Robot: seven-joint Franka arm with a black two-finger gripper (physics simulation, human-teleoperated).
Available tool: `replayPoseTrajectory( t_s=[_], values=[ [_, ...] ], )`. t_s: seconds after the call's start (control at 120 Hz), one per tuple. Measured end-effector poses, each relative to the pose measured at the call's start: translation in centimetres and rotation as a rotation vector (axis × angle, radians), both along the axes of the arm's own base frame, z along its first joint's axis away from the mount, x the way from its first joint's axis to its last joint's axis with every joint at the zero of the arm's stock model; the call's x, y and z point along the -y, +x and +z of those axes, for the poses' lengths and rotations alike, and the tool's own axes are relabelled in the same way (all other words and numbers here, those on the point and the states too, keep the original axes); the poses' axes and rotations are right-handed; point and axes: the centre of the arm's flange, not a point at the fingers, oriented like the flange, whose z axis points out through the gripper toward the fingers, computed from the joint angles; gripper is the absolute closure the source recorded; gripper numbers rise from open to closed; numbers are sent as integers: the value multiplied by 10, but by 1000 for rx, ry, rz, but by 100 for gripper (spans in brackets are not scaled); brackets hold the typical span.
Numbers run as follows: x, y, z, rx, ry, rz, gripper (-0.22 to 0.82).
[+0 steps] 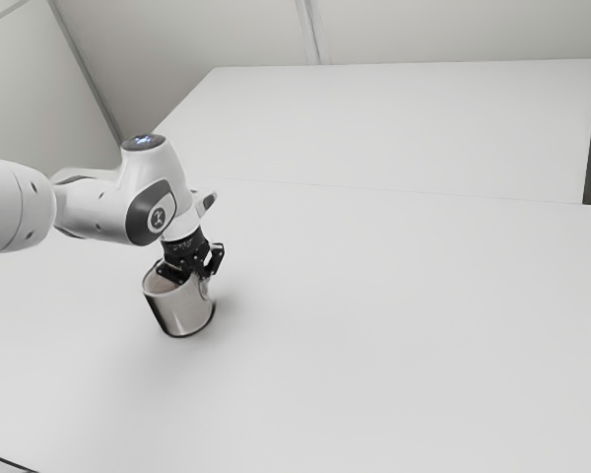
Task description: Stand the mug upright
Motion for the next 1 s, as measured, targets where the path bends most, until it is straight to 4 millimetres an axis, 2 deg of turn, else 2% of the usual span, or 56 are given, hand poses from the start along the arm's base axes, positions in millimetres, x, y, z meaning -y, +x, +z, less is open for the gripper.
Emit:
replayPoseTrajectory(
  t_s=[0.125,0.25,0.408,0.608,0.742,1.0],
  values=[
    [0,5,8,18,-3,14,38],
    [0,12,25,37,-8,18,21],
    [-6,9,36,15,-29,36,10],
    [-13,14,75,8,-48,26,4],
    [-13,25,120,28,-45,-42,2],
    [-6,27,246,95,27,-258,1]
  ],
)
